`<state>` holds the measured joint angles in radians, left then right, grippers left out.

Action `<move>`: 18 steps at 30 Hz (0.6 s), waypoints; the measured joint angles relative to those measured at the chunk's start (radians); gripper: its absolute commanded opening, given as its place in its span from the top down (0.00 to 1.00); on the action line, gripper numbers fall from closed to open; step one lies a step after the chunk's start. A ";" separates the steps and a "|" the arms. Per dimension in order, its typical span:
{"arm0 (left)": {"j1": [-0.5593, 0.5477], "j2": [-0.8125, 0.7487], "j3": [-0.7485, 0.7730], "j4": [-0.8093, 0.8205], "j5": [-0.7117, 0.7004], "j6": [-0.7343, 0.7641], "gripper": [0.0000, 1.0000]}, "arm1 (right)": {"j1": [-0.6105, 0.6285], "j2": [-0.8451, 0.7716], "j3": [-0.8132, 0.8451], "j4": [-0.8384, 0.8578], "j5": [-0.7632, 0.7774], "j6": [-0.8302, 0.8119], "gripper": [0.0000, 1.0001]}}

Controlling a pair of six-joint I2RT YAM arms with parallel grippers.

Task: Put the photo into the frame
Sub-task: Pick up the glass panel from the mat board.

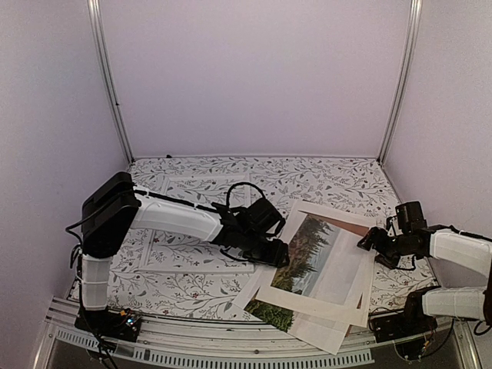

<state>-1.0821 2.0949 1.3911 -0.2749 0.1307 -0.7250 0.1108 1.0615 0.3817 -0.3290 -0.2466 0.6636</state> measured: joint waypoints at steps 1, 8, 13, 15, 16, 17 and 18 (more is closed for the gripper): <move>0.000 0.000 0.000 0.002 0.000 -0.001 0.38 | 0.000 0.000 0.000 0.000 0.000 0.001 0.17; 0.000 0.001 -0.006 0.023 0.002 -0.002 0.39 | -0.001 -0.006 0.000 0.002 -0.016 0.008 0.23; 0.000 0.005 -0.006 0.036 0.009 -0.002 0.39 | -0.001 -0.015 0.005 0.005 -0.032 0.010 0.28; 0.000 0.007 -0.006 0.040 0.012 -0.002 0.40 | -0.001 -0.016 0.008 0.008 -0.037 0.009 0.29; 0.000 0.008 -0.006 0.043 0.013 -0.002 0.40 | -0.001 -0.016 0.012 0.008 -0.039 0.009 0.30; 0.000 0.008 -0.006 0.046 0.014 -0.002 0.40 | -0.001 -0.019 0.015 0.010 -0.040 0.009 0.31; 0.000 0.009 -0.006 0.047 0.014 -0.002 0.40 | -0.001 -0.022 0.018 0.010 -0.043 0.008 0.31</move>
<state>-1.0821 2.1036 1.3846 -0.2279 0.1452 -0.7265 0.1097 1.0393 0.3996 -0.3191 -0.2893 0.6712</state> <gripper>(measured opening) 0.605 0.706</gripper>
